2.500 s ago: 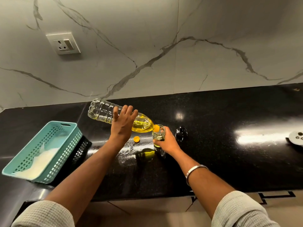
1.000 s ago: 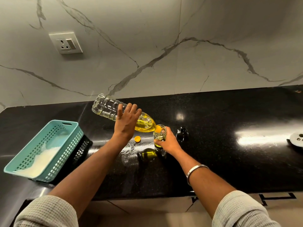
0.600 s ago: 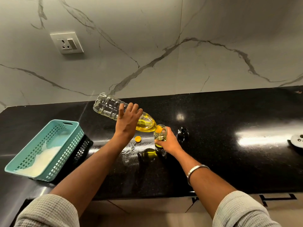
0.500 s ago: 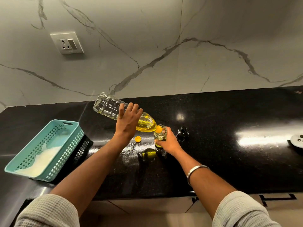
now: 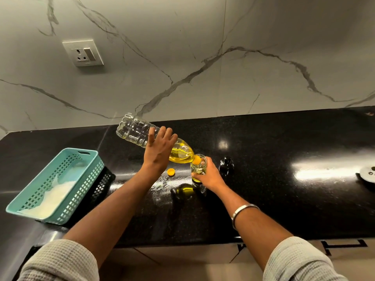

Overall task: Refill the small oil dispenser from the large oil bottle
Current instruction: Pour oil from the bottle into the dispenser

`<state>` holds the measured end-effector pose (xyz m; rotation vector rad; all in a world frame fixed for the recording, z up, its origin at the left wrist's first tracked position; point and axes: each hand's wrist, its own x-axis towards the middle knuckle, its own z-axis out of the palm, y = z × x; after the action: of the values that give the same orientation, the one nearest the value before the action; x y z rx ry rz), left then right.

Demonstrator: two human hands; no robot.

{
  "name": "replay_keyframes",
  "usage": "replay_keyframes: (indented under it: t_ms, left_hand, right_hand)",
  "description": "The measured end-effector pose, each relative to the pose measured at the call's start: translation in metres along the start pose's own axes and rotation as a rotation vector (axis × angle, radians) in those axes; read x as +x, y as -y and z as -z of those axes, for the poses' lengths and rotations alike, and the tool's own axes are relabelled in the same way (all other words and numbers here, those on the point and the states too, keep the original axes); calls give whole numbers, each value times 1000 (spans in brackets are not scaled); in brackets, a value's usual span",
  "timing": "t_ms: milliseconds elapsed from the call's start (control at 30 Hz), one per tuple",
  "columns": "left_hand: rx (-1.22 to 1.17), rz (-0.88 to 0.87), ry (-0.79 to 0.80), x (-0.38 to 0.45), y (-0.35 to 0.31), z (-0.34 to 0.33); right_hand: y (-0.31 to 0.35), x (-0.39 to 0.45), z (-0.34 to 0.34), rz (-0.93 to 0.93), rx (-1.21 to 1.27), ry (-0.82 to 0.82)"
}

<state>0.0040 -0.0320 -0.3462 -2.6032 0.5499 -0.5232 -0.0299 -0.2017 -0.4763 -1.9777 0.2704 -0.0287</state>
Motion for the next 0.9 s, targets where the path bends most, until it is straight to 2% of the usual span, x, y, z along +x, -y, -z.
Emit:
replay_keyframes:
  t_ms: [900]
  left_hand:
    - [12, 21, 21, 5, -5, 3]
  right_hand:
    - [-5, 3, -3, -5, 15, -3]
